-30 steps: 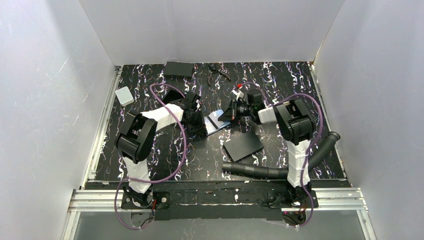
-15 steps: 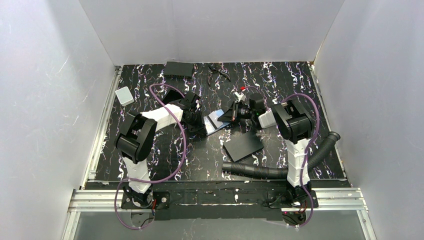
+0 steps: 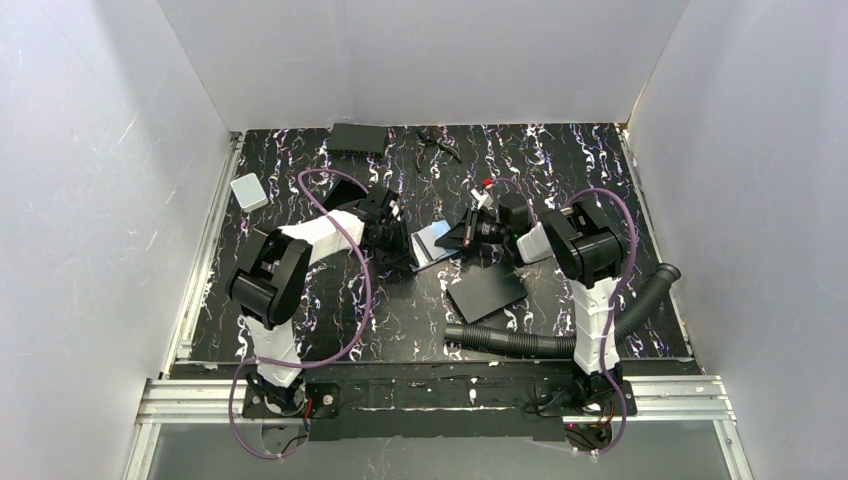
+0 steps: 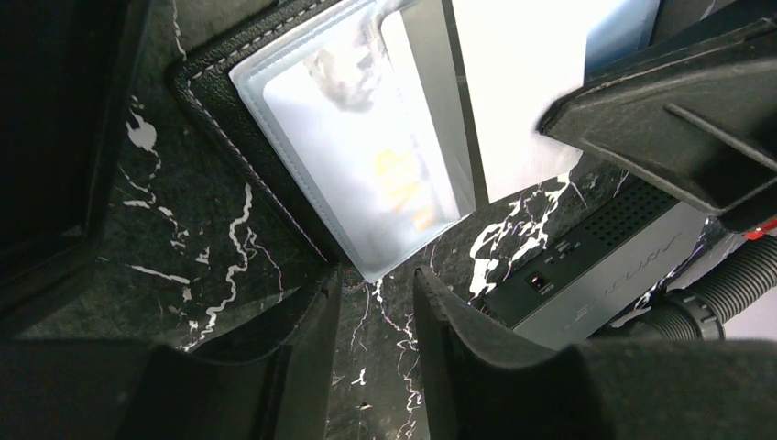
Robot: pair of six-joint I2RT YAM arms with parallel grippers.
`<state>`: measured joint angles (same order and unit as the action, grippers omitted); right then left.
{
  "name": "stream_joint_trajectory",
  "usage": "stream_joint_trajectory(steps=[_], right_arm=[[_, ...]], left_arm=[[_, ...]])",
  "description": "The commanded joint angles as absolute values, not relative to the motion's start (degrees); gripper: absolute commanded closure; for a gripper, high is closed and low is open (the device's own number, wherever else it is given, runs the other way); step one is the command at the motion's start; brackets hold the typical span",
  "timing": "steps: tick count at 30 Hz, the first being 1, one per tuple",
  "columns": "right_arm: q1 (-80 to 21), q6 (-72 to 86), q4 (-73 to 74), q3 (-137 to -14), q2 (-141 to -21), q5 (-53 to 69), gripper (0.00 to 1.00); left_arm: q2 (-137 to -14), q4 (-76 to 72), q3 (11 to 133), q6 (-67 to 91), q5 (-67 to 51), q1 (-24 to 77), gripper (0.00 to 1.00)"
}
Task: Put the credit cards into the card holder
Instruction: Insert the credit card into the card holder.
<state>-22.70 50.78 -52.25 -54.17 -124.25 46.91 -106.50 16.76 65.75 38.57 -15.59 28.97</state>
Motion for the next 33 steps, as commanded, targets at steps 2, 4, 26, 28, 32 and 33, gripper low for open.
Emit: stream_joint_trajectory(steps=[2,4,26,28,32,33], right_arm=[[-24.08,53.84,-56.61,-51.55,-124.02,48.20,0.98],[-23.95,53.03,-54.71,-52.31,-123.91,47.96,0.88],[-25.52,15.28,5.42,-70.00,-114.48,28.28,0.54],[-25.74,15.66,4.32,-70.17,-115.03,28.77,0.59],[-25.95,16.58,3.03,-70.79,-116.37,29.48,0.66],[-25.98,16.92,2.47,-70.78,-116.42,29.70,0.67]], left_arm=[[-101.97,16.83,61.31,38.63,-15.80,28.46,0.62],[-100.60,16.69,60.48,39.13,-15.88,27.53,0.63],[-100.44,14.32,59.78,39.98,-8.50,28.05,0.83],[-101.03,14.24,60.03,40.26,-8.27,28.34,0.84],[-102.89,14.46,60.92,40.16,-7.52,28.94,0.85],[-103.46,14.63,61.13,40.17,-7.44,28.96,0.85]])
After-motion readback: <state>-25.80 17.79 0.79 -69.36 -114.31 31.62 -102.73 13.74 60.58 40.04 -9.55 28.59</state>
